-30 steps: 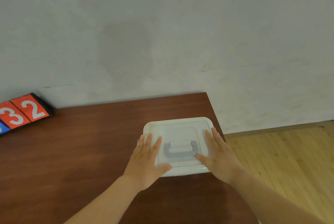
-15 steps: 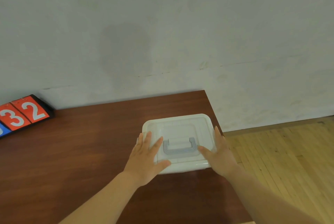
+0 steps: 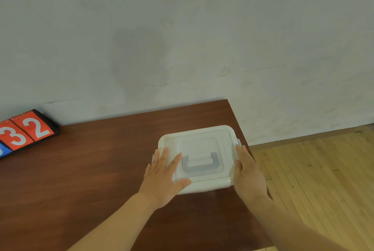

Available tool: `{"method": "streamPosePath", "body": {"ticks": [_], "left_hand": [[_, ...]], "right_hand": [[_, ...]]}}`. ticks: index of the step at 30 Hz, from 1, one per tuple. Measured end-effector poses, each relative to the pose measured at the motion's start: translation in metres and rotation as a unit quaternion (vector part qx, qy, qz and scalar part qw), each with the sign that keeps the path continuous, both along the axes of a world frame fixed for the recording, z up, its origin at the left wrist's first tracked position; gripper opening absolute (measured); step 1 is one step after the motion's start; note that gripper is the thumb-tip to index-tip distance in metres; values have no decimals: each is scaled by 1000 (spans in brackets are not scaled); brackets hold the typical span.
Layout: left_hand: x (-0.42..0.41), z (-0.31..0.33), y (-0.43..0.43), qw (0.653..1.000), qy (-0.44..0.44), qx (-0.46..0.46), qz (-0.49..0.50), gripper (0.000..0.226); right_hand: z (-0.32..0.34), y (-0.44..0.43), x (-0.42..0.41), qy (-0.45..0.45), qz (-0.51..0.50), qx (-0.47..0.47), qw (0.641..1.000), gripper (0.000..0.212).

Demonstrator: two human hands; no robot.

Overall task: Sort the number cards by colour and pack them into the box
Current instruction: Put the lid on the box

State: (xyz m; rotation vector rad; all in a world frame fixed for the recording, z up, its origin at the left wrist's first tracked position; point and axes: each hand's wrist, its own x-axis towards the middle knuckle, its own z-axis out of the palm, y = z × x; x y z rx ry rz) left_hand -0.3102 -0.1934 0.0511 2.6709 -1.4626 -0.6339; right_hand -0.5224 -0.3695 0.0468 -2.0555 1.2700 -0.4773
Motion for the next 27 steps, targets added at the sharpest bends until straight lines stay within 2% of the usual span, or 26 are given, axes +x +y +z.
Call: {"method": "streamPosePath", "body": {"ticks": [9, 13, 17, 19, 21, 23, 27], "left_hand": [[-2, 0, 2, 1000, 5, -13, 5, 87], [-2, -2, 2, 1000, 9, -19, 10, 87], [-3, 0, 2, 1000, 11, -19, 11, 86], [-3, 0, 2, 1000, 12, -19, 13, 86], [-3, 0, 2, 1000, 5, -18, 11, 86], [-3, 0, 2, 1000, 4, -18, 11, 86], [-2, -1, 1, 1000, 9, -21, 12, 86]], "right_hand": [[2, -4, 0, 74, 41, -35, 996, 49], [10, -2, 0, 14, 7, 1, 1000, 47], [13, -5, 1, -80, -58, 110, 989, 57], [11, -13, 0, -77, -76, 148, 983, 64], [10, -18, 0, -69, -68, 168, 981, 62], [10, -18, 0, -71, -45, 174, 981, 55], [11, -15, -1, -62, -10, 170, 983, 57]]}}
